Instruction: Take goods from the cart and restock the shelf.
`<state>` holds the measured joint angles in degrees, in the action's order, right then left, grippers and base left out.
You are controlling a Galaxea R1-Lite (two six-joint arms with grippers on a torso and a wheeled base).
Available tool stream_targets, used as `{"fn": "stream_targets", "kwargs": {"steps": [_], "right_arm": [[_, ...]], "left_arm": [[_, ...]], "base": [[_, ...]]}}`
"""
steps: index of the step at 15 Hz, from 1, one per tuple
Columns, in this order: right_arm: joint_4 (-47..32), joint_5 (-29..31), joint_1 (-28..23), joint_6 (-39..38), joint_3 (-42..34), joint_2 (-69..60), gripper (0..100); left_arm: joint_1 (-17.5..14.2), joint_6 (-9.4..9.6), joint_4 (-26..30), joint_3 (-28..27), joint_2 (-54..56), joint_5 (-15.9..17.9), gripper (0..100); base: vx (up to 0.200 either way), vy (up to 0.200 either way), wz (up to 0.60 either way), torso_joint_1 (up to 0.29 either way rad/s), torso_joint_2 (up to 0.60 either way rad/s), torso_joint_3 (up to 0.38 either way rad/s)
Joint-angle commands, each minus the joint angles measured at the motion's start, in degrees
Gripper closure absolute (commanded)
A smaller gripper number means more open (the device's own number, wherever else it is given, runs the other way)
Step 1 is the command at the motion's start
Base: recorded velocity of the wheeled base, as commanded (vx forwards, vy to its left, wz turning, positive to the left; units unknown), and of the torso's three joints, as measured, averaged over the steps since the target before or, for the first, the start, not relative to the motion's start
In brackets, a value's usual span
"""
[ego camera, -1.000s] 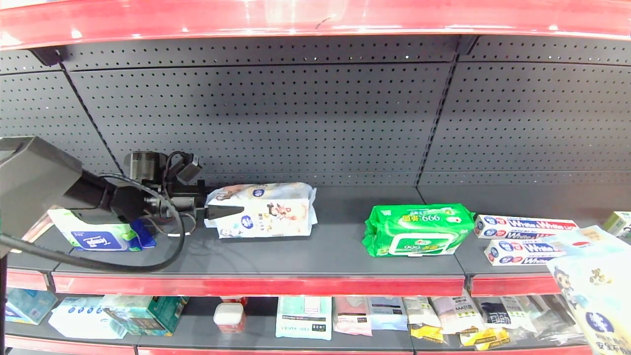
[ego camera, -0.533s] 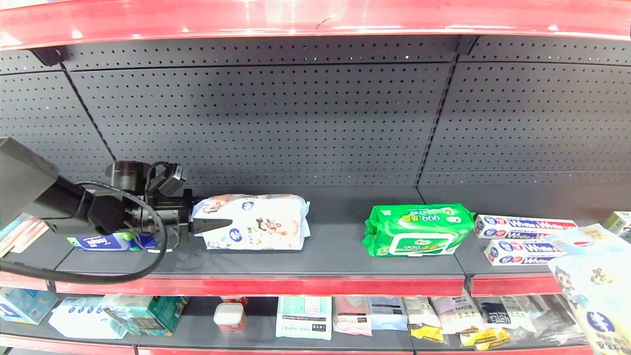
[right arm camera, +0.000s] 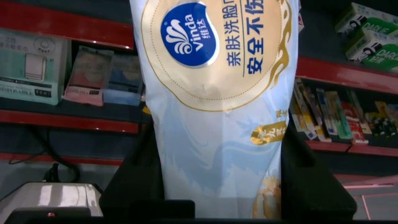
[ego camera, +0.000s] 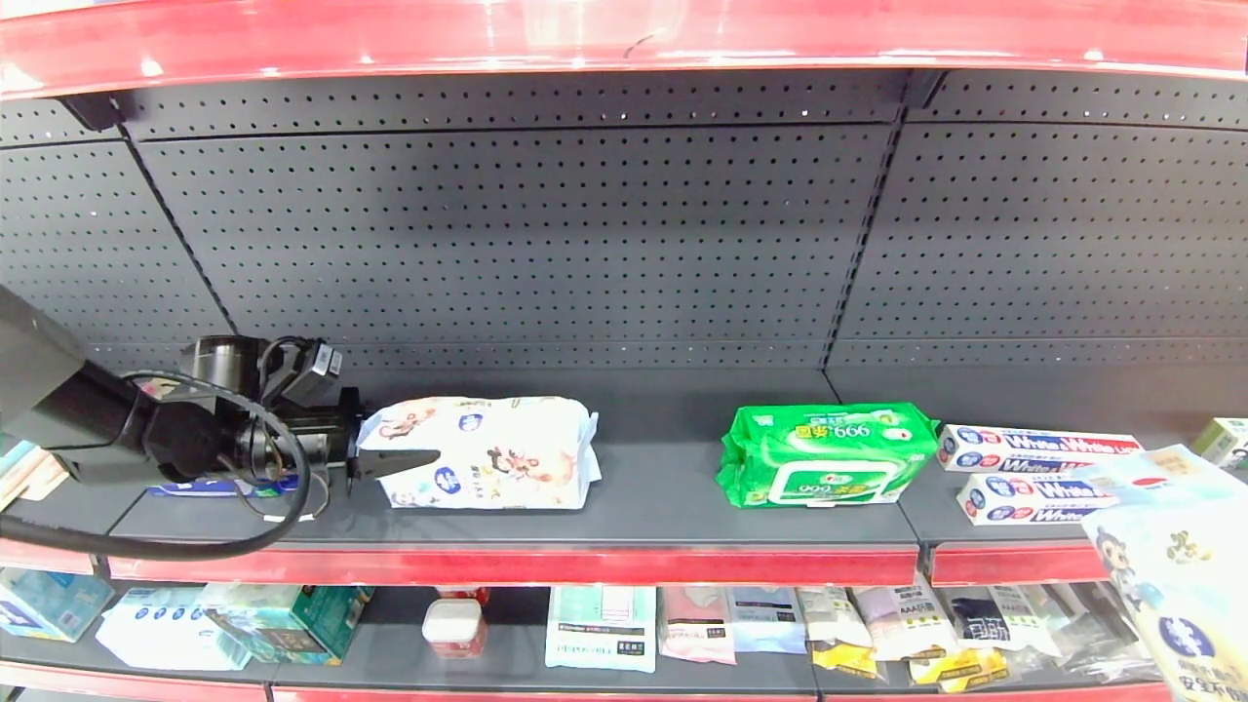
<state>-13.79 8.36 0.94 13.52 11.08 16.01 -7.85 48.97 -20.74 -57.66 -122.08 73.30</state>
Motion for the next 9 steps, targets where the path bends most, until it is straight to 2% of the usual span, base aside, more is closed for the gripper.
{"fn": "stream_targets", "kwargs": {"steps": [1,5,7,9], "right_arm": [[-0.01,0.07,0.03,0.02,-0.01,-0.10,100],[0.08,0.07,0.03,0.02,-0.01,-0.36,100],[0.08,0.07,0.03,0.02,-0.01,-0.27,100],[0.08,-0.01,0.03,0.02,-0.01,-0.01,100]], "left_arm": [[-0.06,0.16,-0.09,0.88,0.61,0.09,100],[-0.32,2.36,-0.01,3.17,0.96,0.79,100],[-0.85,4.12,-0.01,4.40,1.05,1.05,100],[-1.20,4.56,-0.01,4.84,1.23,1.05,100]], "base": [[0.000,0.000,0.00,0.000,0.00,0.000],[0.000,0.000,0.00,0.000,0.00,0.000],[0.000,0.000,0.00,0.000,0.00,0.000],[0.000,0.000,0.00,0.000,0.00,0.000]]}}
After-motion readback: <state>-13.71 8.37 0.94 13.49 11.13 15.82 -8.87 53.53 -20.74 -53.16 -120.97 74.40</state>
